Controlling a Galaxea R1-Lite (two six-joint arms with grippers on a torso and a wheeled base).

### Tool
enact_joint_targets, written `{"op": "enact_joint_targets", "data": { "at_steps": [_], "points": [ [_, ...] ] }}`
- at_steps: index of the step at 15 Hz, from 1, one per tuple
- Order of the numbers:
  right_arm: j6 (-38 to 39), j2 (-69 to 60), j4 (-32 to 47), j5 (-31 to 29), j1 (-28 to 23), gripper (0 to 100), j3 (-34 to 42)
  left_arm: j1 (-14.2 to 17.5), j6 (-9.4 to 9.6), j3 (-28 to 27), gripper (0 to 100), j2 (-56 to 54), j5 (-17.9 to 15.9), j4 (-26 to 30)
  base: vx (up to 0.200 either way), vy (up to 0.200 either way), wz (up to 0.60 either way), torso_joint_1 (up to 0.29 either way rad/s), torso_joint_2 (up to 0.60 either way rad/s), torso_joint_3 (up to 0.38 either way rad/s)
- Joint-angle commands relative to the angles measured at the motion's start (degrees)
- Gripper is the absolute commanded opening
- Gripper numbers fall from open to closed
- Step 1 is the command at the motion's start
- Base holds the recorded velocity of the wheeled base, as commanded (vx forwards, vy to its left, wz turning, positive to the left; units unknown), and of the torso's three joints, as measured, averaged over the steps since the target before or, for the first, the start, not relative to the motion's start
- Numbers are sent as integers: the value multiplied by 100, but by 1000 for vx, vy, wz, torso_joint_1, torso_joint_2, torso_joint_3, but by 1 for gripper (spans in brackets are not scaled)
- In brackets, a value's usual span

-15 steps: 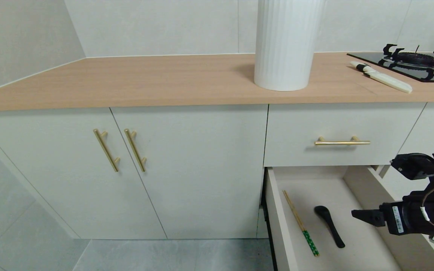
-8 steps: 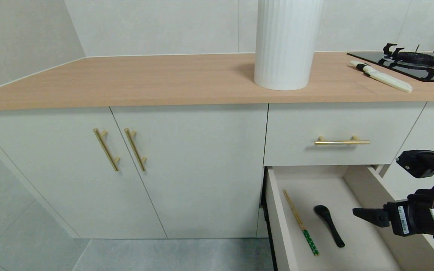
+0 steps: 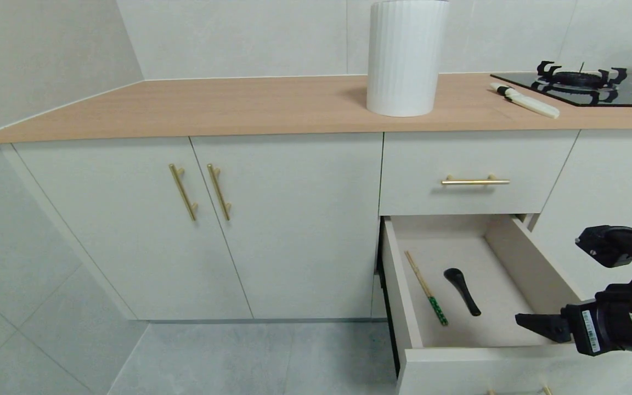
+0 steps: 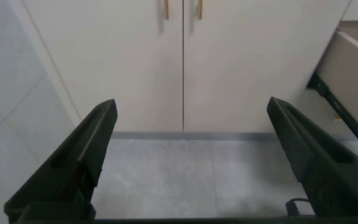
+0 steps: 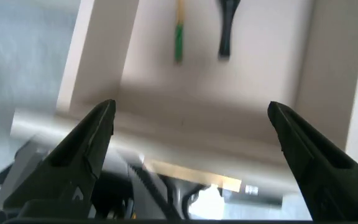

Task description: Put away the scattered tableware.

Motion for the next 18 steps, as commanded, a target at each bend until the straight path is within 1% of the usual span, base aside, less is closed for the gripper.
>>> {"op": "enact_joint_targets", "data": {
  "at_steps": [1, 4, 5, 7, 9, 10, 11, 14, 15, 18],
  "points": [
    [-1, 7, 21, -4, 146, 100, 13, 0, -8, 0, 100, 0, 2, 0, 0, 0, 0, 0, 0, 0],
    [-124, -81, 320, -48, 242, 100, 22, 0, -8, 0, 100, 0, 2, 0, 0, 0, 0, 0, 0, 0],
    [-405, -151, 663, -48, 242, 100, 13, 0, -8, 0, 100, 0, 2, 0, 0, 0, 0, 0, 0, 0],
    [-651, -186, 1005, -48, 260, 100, 22, 0, -8, 0, 100, 0, 2, 0, 0, 0, 0, 0, 0, 0],
    [-766, -221, 1260, -48, 356, 100, 30, 0, -8, 0, 100, 0, 2, 0, 0, 0, 0, 0, 0, 0],
    [-827, -221, 1506, -48, 515, 100, 30, 0, -8, 0, 100, 0, 2, 0, 0, 0, 0, 0, 0, 0],
    [-827, -125, 1682, -48, 559, 100, 4, 0, -8, 0, 100, 0, 2, 0, 0, 0, 0, 0, 0, 0],
    [-827, 174, 1708, -48, 620, 100, 39, 0, -8, 0, 100, 0, 2, 0, 0, 0, 0, 0, 0, 0],
    [-801, 455, 1691, -48, 611, 100, 30, 0, -8, 0, 100, 0, 2, 0, 0, 0, 0, 0, 0, 0],
    [-625, 921, 1577, -162, 436, 100, -75, 0, -8, 0, 100, 0, 2, 0, 0, 0, 0, 0, 0, 0]
  ]
}}
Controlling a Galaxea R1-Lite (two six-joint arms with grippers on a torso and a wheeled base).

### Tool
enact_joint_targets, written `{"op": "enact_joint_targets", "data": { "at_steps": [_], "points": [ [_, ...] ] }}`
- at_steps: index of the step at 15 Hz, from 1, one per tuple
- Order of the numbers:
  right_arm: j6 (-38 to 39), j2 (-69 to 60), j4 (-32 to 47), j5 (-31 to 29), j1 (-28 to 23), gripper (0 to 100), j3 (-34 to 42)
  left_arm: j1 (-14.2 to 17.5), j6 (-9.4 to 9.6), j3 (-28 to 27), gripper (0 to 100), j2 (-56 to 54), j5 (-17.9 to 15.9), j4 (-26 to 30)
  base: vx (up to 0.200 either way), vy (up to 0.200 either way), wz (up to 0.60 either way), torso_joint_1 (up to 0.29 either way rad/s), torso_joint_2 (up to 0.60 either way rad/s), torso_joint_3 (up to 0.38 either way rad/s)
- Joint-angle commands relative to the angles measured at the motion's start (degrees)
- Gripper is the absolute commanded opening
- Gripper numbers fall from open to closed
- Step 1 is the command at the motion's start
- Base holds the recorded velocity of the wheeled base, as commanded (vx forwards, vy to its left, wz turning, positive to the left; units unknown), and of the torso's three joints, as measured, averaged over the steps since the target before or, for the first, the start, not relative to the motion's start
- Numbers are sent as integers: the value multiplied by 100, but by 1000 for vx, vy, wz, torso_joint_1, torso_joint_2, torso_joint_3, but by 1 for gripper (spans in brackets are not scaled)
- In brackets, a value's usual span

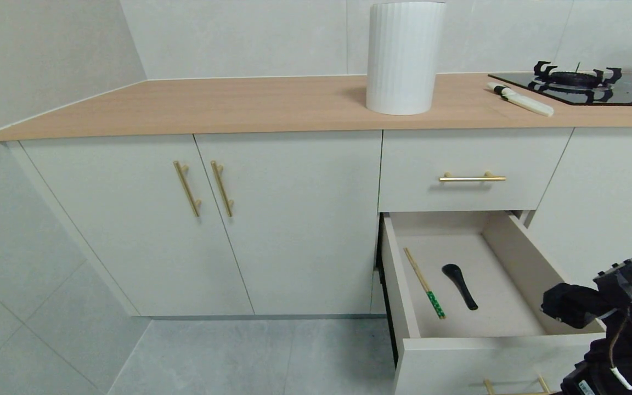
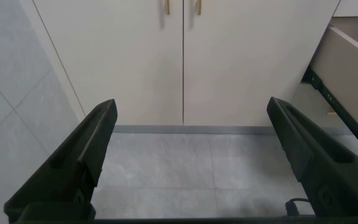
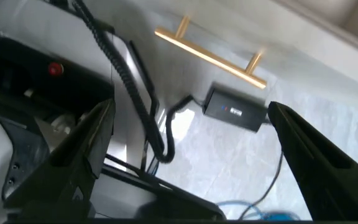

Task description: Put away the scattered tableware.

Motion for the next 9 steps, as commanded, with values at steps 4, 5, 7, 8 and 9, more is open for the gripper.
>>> {"op": "enact_joint_targets", "data": {
  "at_steps": [4, 5, 7, 8, 9],
  "points": [
    [870, 1112, -54, -420, -175, 100, -413, 0, -2, 0, 100, 0, 2, 0, 0, 0, 0, 0, 0, 0],
    [905, 1147, -71, -499, -184, 100, -466, 0, -2, 0, 100, 0, 2, 0, 0, 0, 0, 0, 0, 0],
    [923, 1183, -265, -525, -254, 100, -457, 0, -2, 0, 100, 0, 2, 0, 0, 0, 0, 0, 0, 0],
    [941, 1235, -397, -551, -289, 100, -448, 0, -2, 0, 100, 0, 2, 0, 0, 0, 0, 0, 0, 0],
    [949, 1270, -458, -551, -333, 100, -440, 0, -2, 0, 100, 0, 2, 0, 0, 0, 0, 0, 0, 0]
  ]
}}
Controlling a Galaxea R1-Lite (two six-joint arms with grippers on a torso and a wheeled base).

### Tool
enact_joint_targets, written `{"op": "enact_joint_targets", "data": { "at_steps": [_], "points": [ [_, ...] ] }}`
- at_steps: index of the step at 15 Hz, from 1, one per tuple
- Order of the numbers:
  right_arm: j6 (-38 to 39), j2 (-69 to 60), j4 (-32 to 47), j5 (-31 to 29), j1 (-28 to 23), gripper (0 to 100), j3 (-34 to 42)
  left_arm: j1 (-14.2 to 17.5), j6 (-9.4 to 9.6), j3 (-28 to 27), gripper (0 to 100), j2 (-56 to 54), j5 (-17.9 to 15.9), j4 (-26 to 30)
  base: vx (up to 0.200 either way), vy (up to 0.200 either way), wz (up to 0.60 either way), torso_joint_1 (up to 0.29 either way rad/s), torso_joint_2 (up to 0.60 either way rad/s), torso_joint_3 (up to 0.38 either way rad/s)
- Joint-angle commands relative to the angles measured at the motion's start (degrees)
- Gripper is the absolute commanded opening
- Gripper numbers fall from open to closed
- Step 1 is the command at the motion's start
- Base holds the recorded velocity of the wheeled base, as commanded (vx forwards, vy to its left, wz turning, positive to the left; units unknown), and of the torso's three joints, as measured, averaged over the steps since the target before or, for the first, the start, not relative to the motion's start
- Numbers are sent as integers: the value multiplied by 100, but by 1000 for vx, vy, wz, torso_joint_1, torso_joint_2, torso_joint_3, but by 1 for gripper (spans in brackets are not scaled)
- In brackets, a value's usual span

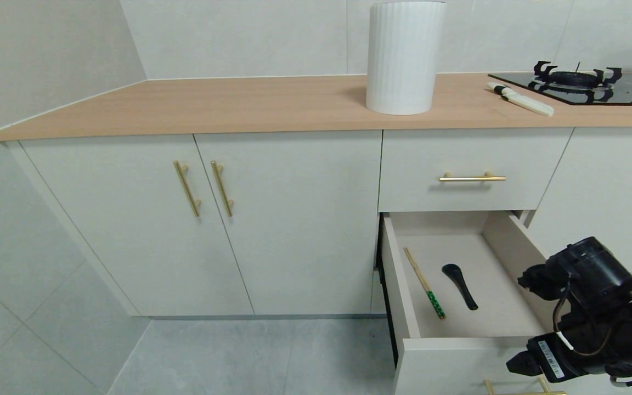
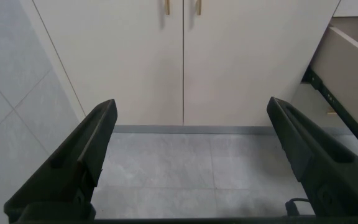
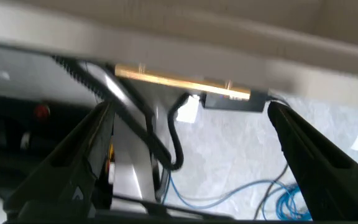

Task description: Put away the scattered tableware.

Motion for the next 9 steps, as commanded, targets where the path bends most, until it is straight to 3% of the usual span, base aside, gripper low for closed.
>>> {"op": "enact_joint_targets", "data": {
  "at_steps": [1, 9],
  "points": [
    [65, 222, -150, -14, -53, 100, 8, 0, -2, 0, 100, 0, 3, 0, 0, 0, 0, 0, 0, 0],
    [390, 530, -1213, -278, -264, 100, 34, 0, -2, 0, 100, 0, 3, 0, 0, 0, 0, 0, 0, 0]
  ]
}}
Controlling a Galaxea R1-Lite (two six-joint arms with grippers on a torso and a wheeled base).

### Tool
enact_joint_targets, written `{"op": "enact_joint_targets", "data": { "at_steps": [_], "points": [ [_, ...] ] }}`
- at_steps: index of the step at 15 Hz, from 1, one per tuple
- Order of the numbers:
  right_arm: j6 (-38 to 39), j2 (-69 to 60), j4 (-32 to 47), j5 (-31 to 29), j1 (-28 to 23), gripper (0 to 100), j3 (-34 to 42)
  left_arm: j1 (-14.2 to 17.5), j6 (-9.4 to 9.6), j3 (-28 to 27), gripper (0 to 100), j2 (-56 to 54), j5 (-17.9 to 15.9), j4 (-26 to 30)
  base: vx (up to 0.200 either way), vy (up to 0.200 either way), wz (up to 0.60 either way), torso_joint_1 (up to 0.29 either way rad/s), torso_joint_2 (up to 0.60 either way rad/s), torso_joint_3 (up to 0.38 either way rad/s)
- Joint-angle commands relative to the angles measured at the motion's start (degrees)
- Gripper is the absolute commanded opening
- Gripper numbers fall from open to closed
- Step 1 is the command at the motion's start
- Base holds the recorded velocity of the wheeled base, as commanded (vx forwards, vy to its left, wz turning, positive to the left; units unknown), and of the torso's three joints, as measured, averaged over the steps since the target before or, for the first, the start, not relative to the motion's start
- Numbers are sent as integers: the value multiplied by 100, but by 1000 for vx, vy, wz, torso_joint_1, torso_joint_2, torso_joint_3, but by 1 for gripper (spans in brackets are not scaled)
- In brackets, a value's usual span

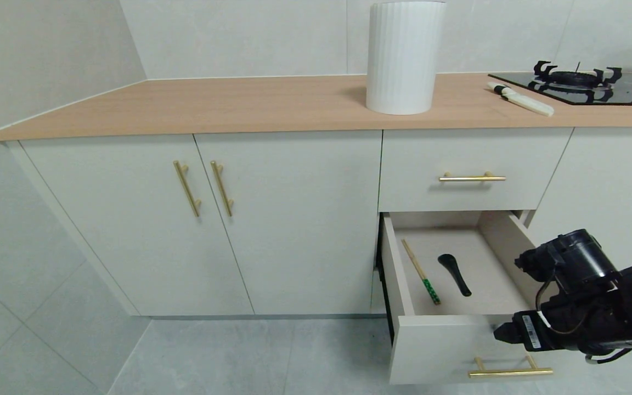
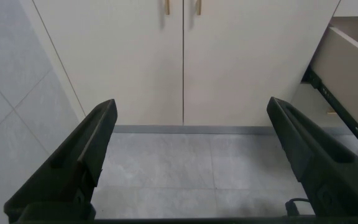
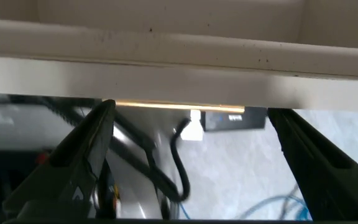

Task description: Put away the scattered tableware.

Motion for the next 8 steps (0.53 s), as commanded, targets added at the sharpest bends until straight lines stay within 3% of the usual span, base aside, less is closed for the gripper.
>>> {"op": "enact_joint_targets", "data": {
  "at_steps": [1, 8],
  "points": [
    [35, 71, -161, 1, -17, 100, 53, 0, -2, 0, 100, 0, 2, 0, 0, 0, 0, 0, 0, 0],
    [35, 844, -2288, -341, -79, 100, 571, 0, -2, 0, 100, 0, 2, 0, 0, 0, 0, 0, 0, 0]
  ]
}}
